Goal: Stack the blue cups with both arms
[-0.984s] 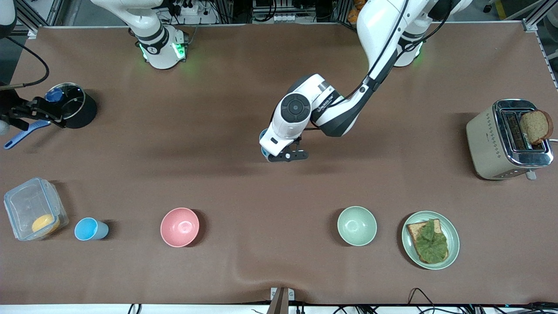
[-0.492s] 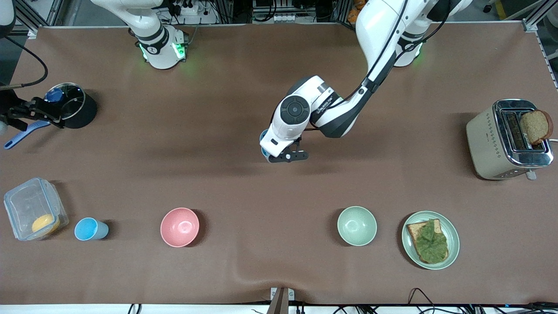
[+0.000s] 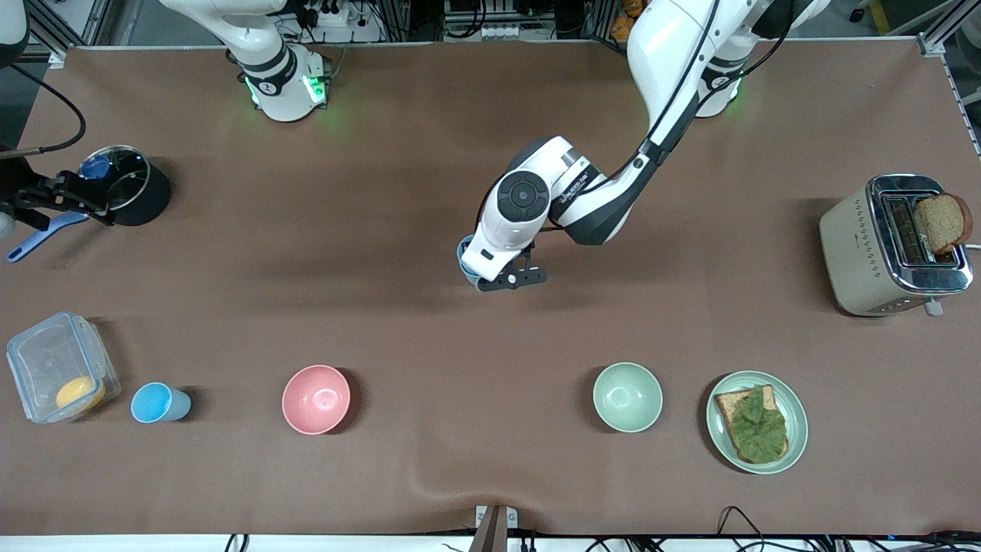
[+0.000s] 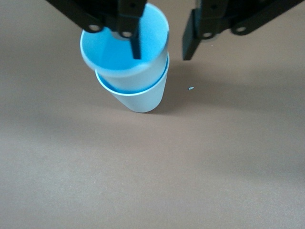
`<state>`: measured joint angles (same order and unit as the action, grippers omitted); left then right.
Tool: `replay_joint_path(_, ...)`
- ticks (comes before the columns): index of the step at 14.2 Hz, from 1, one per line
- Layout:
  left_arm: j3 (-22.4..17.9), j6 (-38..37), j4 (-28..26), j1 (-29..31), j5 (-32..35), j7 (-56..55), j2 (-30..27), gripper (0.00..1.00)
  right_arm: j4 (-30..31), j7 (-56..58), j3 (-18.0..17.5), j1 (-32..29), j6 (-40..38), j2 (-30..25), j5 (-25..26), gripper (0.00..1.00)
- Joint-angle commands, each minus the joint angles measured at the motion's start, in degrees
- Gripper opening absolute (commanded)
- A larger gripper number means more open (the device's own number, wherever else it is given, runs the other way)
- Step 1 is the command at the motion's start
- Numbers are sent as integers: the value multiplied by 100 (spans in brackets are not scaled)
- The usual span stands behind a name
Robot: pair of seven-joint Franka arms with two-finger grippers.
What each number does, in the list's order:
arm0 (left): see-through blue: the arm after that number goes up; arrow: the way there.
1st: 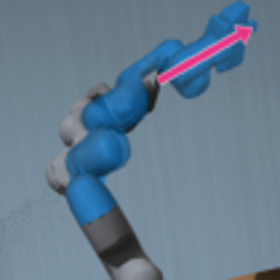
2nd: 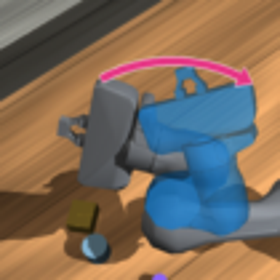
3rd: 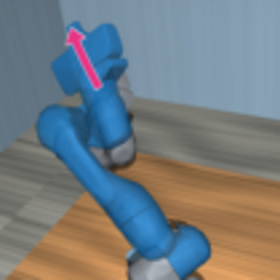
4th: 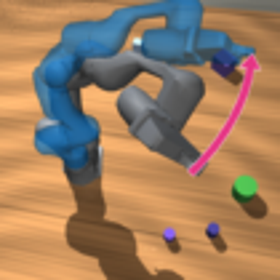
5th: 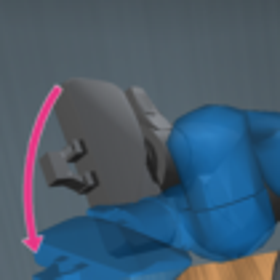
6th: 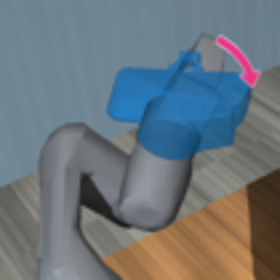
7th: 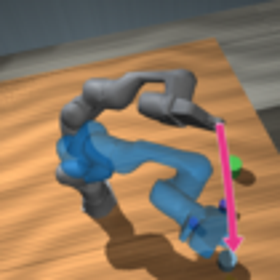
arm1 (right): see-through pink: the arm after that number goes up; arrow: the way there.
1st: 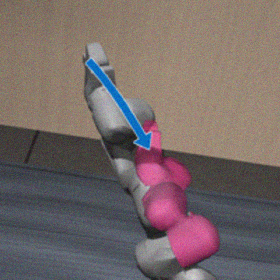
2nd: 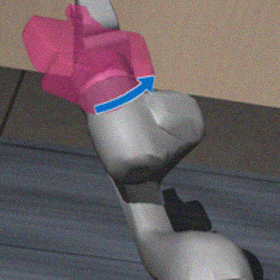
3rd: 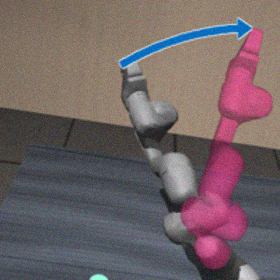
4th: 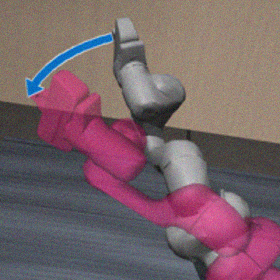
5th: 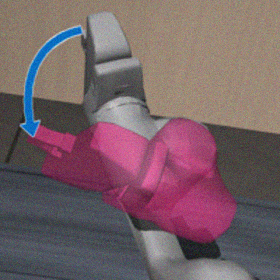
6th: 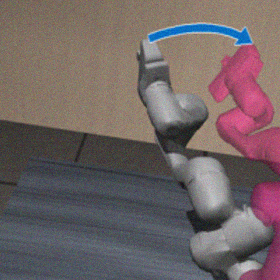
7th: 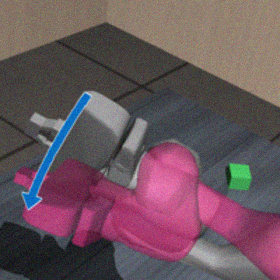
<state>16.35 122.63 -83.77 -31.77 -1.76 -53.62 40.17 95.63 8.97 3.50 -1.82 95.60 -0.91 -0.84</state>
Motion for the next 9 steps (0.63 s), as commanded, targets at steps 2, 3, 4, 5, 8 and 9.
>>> replay_joint_path(2, -35, 24, 133, 39, -53, -114, -53, 100, -36, -71, -103, -82, -33, -23, 31, 100)
replay_joint_path(3, -70, 15, 133, 144, -44, -114, -175, 100, -36, -62, -103, -82, -41, -23, 31, 100)
replay_joint_path(4, -79, -29, 133, 206, -9, -114, -272, 100, -36, -62, -103, -82, -33, -23, 31, 100)
replay_joint_path(5, -131, -46, 133, 224, 8, -105, -412, 100, -36, -71, -103, -82, -33, -23, 31, 100)
replay_joint_path(8, -692, -484, 133, 364, -9, 78, -913, 100, -36, -71, -103, -82, -41, -23, 31, 100)
replay_joint_path(9, -746, -712, 133, 521, -26, 288, -1062, 100, -36, -71, -103, -82, -41, -23, 31, 100)
